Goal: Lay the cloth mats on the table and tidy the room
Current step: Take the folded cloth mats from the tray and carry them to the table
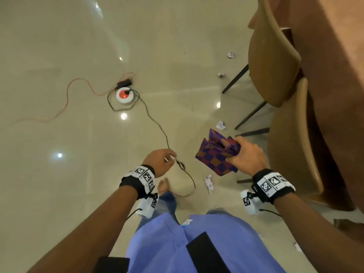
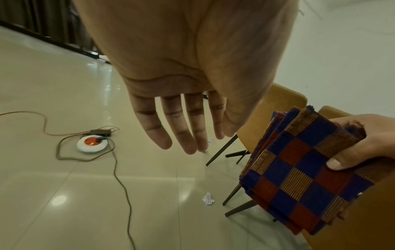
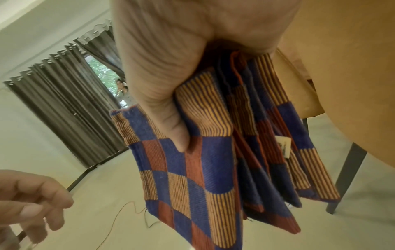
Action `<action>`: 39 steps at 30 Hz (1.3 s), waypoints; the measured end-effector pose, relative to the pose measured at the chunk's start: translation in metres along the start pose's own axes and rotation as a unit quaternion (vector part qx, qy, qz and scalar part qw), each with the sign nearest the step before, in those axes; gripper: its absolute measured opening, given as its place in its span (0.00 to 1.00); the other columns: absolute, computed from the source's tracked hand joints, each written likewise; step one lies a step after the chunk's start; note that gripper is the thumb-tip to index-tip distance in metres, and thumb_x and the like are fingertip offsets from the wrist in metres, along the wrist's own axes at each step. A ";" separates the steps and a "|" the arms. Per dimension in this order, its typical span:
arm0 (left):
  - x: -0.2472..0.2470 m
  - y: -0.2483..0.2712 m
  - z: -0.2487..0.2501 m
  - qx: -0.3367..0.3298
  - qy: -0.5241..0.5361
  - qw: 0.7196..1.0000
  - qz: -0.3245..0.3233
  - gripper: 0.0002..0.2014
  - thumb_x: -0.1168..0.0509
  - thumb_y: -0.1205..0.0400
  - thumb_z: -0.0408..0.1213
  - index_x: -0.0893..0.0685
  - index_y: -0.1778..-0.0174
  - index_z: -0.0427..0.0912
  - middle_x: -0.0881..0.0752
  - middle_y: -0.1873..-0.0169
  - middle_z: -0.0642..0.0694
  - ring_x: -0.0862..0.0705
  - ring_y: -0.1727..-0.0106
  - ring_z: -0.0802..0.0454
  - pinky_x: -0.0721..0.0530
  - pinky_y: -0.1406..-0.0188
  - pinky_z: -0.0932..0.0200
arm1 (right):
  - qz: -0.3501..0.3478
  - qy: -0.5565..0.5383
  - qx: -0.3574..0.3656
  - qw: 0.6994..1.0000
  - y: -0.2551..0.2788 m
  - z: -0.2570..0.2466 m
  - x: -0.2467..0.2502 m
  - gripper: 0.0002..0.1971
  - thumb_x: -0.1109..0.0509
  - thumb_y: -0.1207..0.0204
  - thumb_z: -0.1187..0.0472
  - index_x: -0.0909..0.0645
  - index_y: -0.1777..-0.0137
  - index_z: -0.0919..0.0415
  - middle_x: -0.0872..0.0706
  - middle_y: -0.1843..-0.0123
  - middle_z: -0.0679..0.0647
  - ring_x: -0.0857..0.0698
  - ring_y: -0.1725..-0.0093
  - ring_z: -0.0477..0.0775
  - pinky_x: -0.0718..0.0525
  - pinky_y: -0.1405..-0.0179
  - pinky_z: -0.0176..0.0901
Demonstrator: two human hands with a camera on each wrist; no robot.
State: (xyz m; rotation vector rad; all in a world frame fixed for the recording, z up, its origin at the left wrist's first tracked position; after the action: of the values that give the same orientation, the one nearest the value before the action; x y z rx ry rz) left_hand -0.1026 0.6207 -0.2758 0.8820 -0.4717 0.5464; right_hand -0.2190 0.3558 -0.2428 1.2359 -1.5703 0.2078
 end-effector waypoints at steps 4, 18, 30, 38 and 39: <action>0.064 -0.043 0.000 -0.032 -0.050 0.998 -0.022 0.12 0.38 0.18 0.42 0.17 0.39 0.49 0.16 0.52 0.53 0.16 0.52 0.52 0.18 0.47 0.56 | 0.025 -0.019 -0.051 0.998 -0.031 -0.019 0.019 0.22 0.21 0.35 0.48 0.23 0.42 0.46 0.12 0.54 0.50 0.13 0.54 0.57 0.15 0.50 0.50; 0.139 -0.194 0.141 -0.172 -0.090 0.979 -0.064 0.10 0.37 0.19 0.42 0.16 0.43 0.50 0.14 0.55 0.53 0.16 0.55 0.53 0.19 0.48 0.57 | 0.158 -0.055 -0.084 0.982 -0.098 -0.025 0.131 0.21 0.21 0.36 0.47 0.23 0.45 0.46 0.12 0.55 0.49 0.13 0.54 0.59 0.17 0.56 0.49; 0.153 -0.291 0.516 -0.425 -0.138 0.892 -0.072 0.07 0.34 0.20 0.40 0.15 0.48 0.52 0.12 0.53 0.54 0.14 0.52 0.55 0.16 0.48 0.55 | 0.356 -0.241 -0.125 0.894 -0.147 0.101 0.377 0.25 0.17 0.42 0.49 0.21 0.44 0.43 0.12 0.53 0.41 0.13 0.53 0.45 0.14 0.53 0.48; 0.045 -0.343 0.675 -0.495 -0.298 0.804 -0.143 0.13 0.34 0.20 0.44 0.18 0.39 0.52 0.14 0.43 0.49 0.17 0.43 0.52 0.19 0.41 0.51 | 0.455 -0.284 -0.287 0.794 -0.129 0.260 0.428 0.29 0.19 0.40 0.48 0.22 0.39 0.47 0.12 0.49 0.45 0.14 0.53 0.51 0.14 0.53 0.48; 0.031 -0.351 0.690 -0.495 -0.317 0.795 -0.149 0.14 0.34 0.21 0.44 0.18 0.39 0.52 0.15 0.43 0.49 0.18 0.41 0.50 0.19 0.40 0.49 | 0.457 -0.291 -0.309 0.782 -0.130 0.279 0.432 0.30 0.19 0.40 0.48 0.22 0.37 0.47 0.13 0.49 0.46 0.15 0.53 0.51 0.15 0.52 0.48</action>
State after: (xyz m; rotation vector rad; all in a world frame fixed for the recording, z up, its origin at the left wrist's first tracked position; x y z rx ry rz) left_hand 0.0289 -0.1179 -0.0834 0.0642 -1.0774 -0.3437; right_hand -0.2408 -0.1447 -0.0697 -0.0923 -2.4272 -0.1085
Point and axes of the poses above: each hand's wrist, its own y-axis away from the middle knuckle, its own x-axis out of the back of the hand, z = x × y, the point moved 8 cm from there along -y, towards the middle knuckle
